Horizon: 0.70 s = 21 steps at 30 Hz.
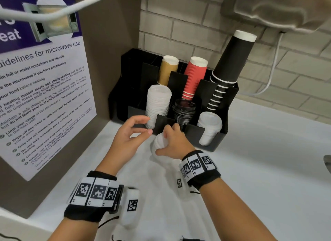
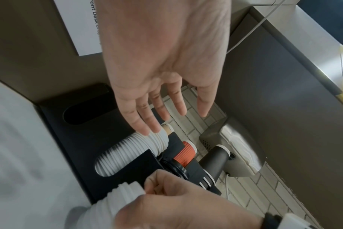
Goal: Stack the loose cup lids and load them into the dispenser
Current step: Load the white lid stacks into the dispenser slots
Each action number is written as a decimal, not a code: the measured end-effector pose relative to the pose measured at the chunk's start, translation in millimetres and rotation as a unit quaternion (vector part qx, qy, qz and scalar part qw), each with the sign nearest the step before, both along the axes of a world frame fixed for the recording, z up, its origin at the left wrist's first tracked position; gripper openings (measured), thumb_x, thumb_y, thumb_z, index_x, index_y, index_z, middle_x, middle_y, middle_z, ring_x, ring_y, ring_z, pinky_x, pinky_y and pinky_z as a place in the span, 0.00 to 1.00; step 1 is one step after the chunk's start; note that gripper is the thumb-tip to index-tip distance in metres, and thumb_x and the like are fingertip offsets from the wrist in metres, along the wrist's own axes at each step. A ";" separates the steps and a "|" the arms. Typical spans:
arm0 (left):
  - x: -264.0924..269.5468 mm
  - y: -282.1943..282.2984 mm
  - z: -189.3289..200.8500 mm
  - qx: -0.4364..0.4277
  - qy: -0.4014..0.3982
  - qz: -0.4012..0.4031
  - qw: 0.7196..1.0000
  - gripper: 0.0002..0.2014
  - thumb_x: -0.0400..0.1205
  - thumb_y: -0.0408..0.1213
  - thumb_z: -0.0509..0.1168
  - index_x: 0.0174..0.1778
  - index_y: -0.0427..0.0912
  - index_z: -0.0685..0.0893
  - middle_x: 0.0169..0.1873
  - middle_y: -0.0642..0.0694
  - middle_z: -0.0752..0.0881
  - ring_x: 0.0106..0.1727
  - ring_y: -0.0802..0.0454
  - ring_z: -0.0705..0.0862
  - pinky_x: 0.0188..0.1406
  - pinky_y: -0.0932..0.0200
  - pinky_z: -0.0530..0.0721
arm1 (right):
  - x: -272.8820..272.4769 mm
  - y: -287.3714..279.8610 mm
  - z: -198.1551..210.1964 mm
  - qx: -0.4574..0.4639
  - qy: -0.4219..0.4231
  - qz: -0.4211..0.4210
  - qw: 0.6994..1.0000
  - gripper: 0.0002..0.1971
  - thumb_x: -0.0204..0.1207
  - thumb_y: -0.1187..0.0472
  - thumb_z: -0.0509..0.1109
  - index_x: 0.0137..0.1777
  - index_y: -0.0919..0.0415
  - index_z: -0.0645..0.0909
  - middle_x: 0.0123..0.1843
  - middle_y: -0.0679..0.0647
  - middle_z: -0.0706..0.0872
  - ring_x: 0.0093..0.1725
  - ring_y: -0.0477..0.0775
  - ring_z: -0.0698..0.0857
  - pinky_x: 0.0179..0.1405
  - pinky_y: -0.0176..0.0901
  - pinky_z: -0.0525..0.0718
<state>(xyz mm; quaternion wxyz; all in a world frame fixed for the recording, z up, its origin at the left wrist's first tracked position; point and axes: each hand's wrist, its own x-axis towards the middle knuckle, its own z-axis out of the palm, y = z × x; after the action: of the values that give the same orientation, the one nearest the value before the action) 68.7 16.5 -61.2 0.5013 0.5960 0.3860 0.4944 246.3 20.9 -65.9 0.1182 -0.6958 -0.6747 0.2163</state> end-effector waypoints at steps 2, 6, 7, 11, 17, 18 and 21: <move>-0.3 0.1 -1.0 0.001 0.000 0.001 1.000 0.15 0.80 0.33 0.70 0.58 0.57 0.83 0.55 0.65 0.84 0.50 0.67 0.85 0.53 0.65 0.81 | 4.1 -1.9 3.9 0.028 0.034 -0.017 0.999 0.27 0.61 0.52 0.81 0.50 0.56 0.66 0.57 0.54 0.66 0.56 0.63 0.75 0.57 0.57 0.80; 5.2 -2.4 -2.0 -0.022 0.019 -0.036 0.999 0.23 0.75 0.40 0.75 0.64 0.59 0.80 0.58 0.67 0.82 0.57 0.65 0.84 0.50 0.65 0.82 | 13.2 -14.6 18.4 0.130 0.188 -0.061 0.972 0.23 0.62 0.59 0.82 0.49 0.58 0.70 0.56 0.56 0.72 0.53 0.49 0.73 0.50 0.30 0.73; 7.8 -4.2 -2.5 -0.031 0.022 -0.063 0.997 0.29 0.70 0.44 0.77 0.68 0.61 0.78 0.62 0.66 0.81 0.60 0.64 0.83 0.51 0.64 0.84 | 12.9 -20.4 23.1 0.145 0.234 -0.063 0.959 0.22 0.63 0.61 0.82 0.49 0.57 0.71 0.57 0.58 0.74 0.53 0.47 0.74 0.51 0.28 0.73; 20.0 -10.4 -6.0 -0.039 -0.016 -0.158 0.987 0.46 0.65 0.42 0.81 0.78 0.67 0.67 0.71 0.59 0.78 0.68 0.58 0.81 0.61 0.58 0.84 | 6.4 -43.3 37.8 0.099 0.395 -0.045 0.912 0.25 0.61 0.54 0.77 0.58 0.48 0.73 0.62 0.57 0.80 0.61 0.58 0.82 0.62 0.53 0.83; 22.5 -9.8 -3.3 -0.028 -0.044 -0.195 0.979 0.47 0.63 0.42 0.83 0.76 0.66 0.69 0.69 0.58 0.80 0.67 0.53 0.83 0.55 0.56 0.87 | 16.2 -59.0 43.8 0.052 0.447 -0.006 0.893 0.31 0.65 0.50 0.77 0.69 0.40 0.74 0.62 0.57 0.85 0.64 0.56 0.84 0.69 0.61 0.79; 21.8 -9.5 -2.8 -0.028 -0.047 -0.204 0.977 0.46 0.63 0.42 0.82 0.75 0.65 0.70 0.70 0.56 0.80 0.68 0.51 0.83 0.55 0.54 0.87 | 19.0 -60.7 44.1 0.045 0.445 0.000 0.894 0.32 0.64 0.48 0.78 0.70 0.39 0.74 0.62 0.56 0.86 0.63 0.56 0.84 0.69 0.62 0.79; 20.9 -9.1 -2.0 -0.019 -0.045 -0.223 0.974 0.43 0.63 0.41 0.82 0.74 0.63 0.73 0.69 0.54 0.79 0.69 0.50 0.81 0.53 0.54 0.87 | 24.9 -64.9 46.6 0.028 0.427 0.018 0.904 0.32 0.63 0.47 0.79 0.69 0.36 0.75 0.62 0.53 0.87 0.62 0.56 0.85 0.68 0.63 0.80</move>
<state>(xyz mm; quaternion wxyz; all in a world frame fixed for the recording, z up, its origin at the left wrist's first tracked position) 89.6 7.4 -63.2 0.6273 0.6346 0.2298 0.3885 271.2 -43.9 -19.4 0.4106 -0.5207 -0.5777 0.4759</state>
